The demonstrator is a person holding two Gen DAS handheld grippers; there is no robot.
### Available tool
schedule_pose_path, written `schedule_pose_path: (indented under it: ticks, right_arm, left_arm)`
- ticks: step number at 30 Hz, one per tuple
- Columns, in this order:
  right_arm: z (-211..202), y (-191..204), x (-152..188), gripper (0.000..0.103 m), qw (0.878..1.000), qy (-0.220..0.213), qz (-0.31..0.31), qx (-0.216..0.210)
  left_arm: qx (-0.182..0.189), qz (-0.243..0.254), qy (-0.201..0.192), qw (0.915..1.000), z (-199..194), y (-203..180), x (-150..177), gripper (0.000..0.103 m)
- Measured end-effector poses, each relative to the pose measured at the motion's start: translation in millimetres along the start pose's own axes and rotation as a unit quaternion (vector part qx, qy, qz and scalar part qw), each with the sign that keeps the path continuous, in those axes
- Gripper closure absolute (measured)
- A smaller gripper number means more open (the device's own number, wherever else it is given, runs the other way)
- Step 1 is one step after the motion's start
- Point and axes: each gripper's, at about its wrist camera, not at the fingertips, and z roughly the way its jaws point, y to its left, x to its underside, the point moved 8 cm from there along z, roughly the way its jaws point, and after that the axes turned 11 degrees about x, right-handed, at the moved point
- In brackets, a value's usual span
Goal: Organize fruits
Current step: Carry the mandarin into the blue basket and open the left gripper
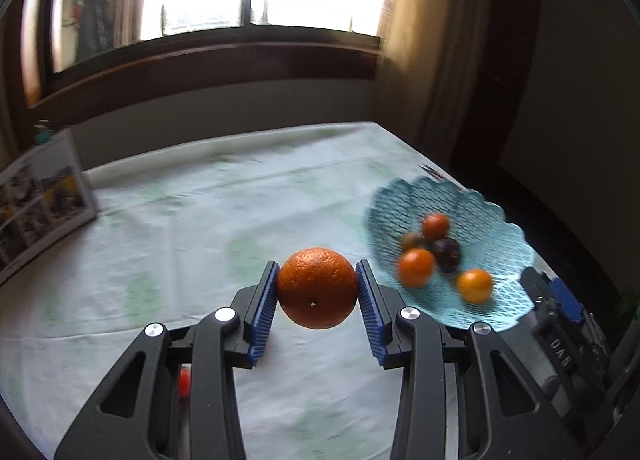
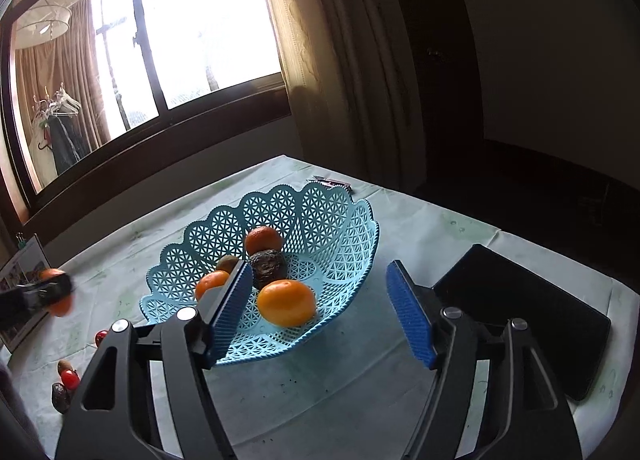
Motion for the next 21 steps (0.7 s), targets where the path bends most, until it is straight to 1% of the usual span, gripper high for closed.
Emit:
schedule_pose_path:
  ticks: [3, 5, 8, 11, 16, 17, 18, 20, 21]
  right_arm:
    - [0, -1, 0, 0.032, 1.000, 0.001, 0.004, 0.001]
    - [3, -3, 1, 0.032, 1.000, 0.007, 0.010, 0.001]
    - [5, -7, 1, 0.032, 1.000, 0.012, 0.019, 0.003]
    - [4, -11, -1, 0.032, 1.000, 0.005, 0.024, 0.007]
    - [1, -14, -5, 0.032, 0.999, -0.005, 0.033, 0.009]
    - [1, -14, -5, 0.032, 0.999, -0.004, 0.034, 0.009]
    - [2, -15, -5, 0.032, 0.999, -0.004, 0.036, 0.009]
    - [2, -17, -6, 0.030, 0.999, -0.005, 0.039, 0.010]
    - [2, -17, -5, 0.030, 0.999, -0.004, 0.041, 0.009]
  left_arm:
    - [0.034, 0.010, 0.010, 0.9993, 15, -25, 0, 0.063]
    - [0.046, 0.021, 0.014, 0.9986, 22, -39, -1, 0.063]
    - [0.049, 0.038, 0.020, 0.9979, 31, -54, -1, 0.063]
    - [0.054, 0.047, 0.027, 0.9970, 40, -66, 1, 0.063]
    - [0.062, 0.054, 0.033, 0.9961, 47, -75, 4, 0.063]
    - [0.063, 0.054, 0.032, 0.9960, 47, -75, 4, 0.056]
    - [0.066, 0.054, 0.031, 0.9959, 46, -76, 4, 0.039]
    - [0.067, 0.049, 0.022, 0.9963, 41, -74, 1, 0.029]
    - [0.066, 0.050, 0.019, 0.9964, 38, -72, -1, 0.029]
